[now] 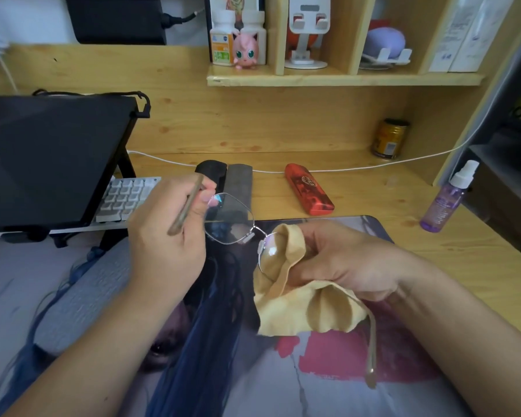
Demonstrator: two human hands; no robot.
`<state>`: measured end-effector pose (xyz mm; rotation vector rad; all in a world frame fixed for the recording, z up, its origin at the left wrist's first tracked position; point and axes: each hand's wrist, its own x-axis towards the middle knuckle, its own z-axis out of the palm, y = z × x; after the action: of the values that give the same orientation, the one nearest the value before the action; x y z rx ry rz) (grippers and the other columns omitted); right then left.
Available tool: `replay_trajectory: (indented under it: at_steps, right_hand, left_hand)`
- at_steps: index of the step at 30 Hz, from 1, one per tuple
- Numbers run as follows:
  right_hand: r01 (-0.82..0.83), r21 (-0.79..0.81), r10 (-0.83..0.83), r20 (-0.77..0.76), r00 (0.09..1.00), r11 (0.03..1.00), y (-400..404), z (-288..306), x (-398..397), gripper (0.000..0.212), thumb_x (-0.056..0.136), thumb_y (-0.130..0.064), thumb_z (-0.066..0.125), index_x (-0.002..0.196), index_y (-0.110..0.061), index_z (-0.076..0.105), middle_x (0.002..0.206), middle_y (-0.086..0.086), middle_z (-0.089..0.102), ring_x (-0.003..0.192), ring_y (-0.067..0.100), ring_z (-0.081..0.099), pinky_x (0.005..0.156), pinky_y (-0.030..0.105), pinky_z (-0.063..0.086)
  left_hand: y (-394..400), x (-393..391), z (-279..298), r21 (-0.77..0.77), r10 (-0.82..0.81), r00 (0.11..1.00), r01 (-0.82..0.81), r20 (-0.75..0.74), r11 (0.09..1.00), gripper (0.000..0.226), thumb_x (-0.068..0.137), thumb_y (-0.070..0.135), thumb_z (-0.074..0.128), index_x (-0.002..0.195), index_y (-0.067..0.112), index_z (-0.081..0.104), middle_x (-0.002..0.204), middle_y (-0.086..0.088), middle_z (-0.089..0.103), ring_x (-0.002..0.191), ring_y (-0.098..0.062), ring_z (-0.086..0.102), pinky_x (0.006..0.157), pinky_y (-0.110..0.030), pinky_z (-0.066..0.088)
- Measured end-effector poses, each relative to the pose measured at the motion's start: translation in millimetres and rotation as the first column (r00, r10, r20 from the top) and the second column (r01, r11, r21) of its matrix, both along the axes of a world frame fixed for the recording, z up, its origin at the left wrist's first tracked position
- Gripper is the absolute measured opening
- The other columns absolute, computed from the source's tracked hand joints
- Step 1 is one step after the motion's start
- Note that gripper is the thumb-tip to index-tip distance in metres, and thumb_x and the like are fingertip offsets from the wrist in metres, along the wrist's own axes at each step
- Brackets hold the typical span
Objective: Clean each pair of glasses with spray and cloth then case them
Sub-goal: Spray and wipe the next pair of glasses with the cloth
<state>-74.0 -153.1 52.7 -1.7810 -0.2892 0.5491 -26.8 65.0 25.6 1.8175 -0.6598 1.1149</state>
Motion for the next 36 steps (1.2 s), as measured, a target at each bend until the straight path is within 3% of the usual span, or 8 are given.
replay_trajectory:
  at_steps: [3,7,13,17,24,28,31,36]
  right_hand:
    - [0.046,-0.013,-0.045,0.074,0.996,0.999,8,0,-2,0.026,0.082,0.014,0.068,0.084,-0.013,0.069,0.078,-0.001,0.073,0.071,0.011,0.068,0.065,0.024,0.053]
    - [0.086,0.054,-0.091,0.096,0.991,0.995,8,3,-4,0.029,0.087,0.009,0.064,0.08,-0.018,0.071,0.074,-0.003,0.07,0.068,0.01,0.065,0.064,0.022,0.05]
    - [0.068,0.003,-0.067,0.176,0.982,0.998,5,6,-7,0.006,0.081,-0.002,0.058,0.076,0.0,0.061,0.063,0.004,0.049,0.058,0.015,0.045,0.055,0.023,0.038]
    - [0.083,-0.043,-0.069,0.248,0.966,0.996,8,9,-9,0.02,0.081,-0.011,0.051,0.065,0.001,0.046,0.063,0.008,0.038,0.057,0.018,0.034,0.052,0.026,0.031]
    - [0.109,0.001,-0.106,0.239,0.965,0.994,3,3,-4,0.04,0.084,-0.021,0.052,0.088,0.019,0.052,0.075,0.01,0.047,0.071,0.022,0.042,0.062,0.03,0.034]
    - [0.087,0.145,-0.105,0.124,0.987,0.986,-1,2,-2,0.017,0.086,-0.014,0.056,0.083,-0.007,0.071,0.074,0.002,0.059,0.07,0.011,0.054,0.065,0.023,0.043]
    - [-0.023,0.19,0.018,0.027,0.999,0.982,-8,1,-1,0.02,0.09,-0.001,0.054,0.103,-0.003,0.069,0.09,0.01,0.065,0.083,0.022,0.061,0.071,0.029,0.049]
    - [-0.081,0.075,0.083,-0.031,0.996,0.994,-6,2,-1,0.022,0.085,0.018,0.064,0.1,0.001,0.066,0.088,0.014,0.068,0.075,0.021,0.066,0.063,0.026,0.054]
  left_hand:
    - [-4,1,-3,0.028,-0.026,1.0,0.026,0.01,0.999,0.018,0.102,0.004,0.052,0.097,-0.005,0.067,0.092,-0.002,0.064,0.081,-0.016,0.065,0.073,-0.03,0.053]
    - [-10,-1,-4,0.029,-0.046,0.999,0.045,0.007,0.999,0.014,0.099,-0.006,0.053,0.097,-0.005,0.067,0.093,-0.001,0.064,0.084,-0.013,0.065,0.074,-0.03,0.054]
    - [-9,-3,-4,0.003,-0.082,0.997,0.082,-0.011,0.997,0.016,0.104,0.007,0.052,0.098,0.002,0.066,0.088,0.002,0.065,0.085,-0.008,0.064,0.072,-0.034,0.053]
    - [-8,-6,-1,-0.029,-0.129,0.99,0.128,-0.056,0.991,0.017,0.103,0.006,0.051,0.1,0.02,0.061,0.087,0.007,0.063,0.085,-0.014,0.065,0.076,-0.035,0.054]
    - [-4,-2,0,-0.039,-0.144,0.988,0.142,-0.062,0.989,0.015,0.103,0.0,0.051,0.099,0.01,0.062,0.085,-0.002,0.063,0.084,-0.016,0.065,0.076,-0.034,0.053]
    - [-2,-1,2,-0.08,-0.146,0.986,0.139,-0.081,0.987,0.018,0.103,-0.003,0.05,0.1,0.013,0.058,0.087,-0.009,0.063,0.085,-0.016,0.065,0.078,-0.028,0.051]
    - [0,0,1,-0.103,-0.134,0.986,0.123,-0.1,0.987,0.019,0.103,-0.001,0.051,0.1,0.016,0.057,0.086,-0.002,0.063,0.084,-0.013,0.066,0.079,-0.025,0.05]
    - [-4,-1,0,-0.058,-0.143,0.985,0.138,-0.098,0.989,0.018,0.104,0.002,0.049,0.099,0.017,0.058,0.085,0.002,0.062,0.083,-0.008,0.064,0.076,-0.03,0.052]
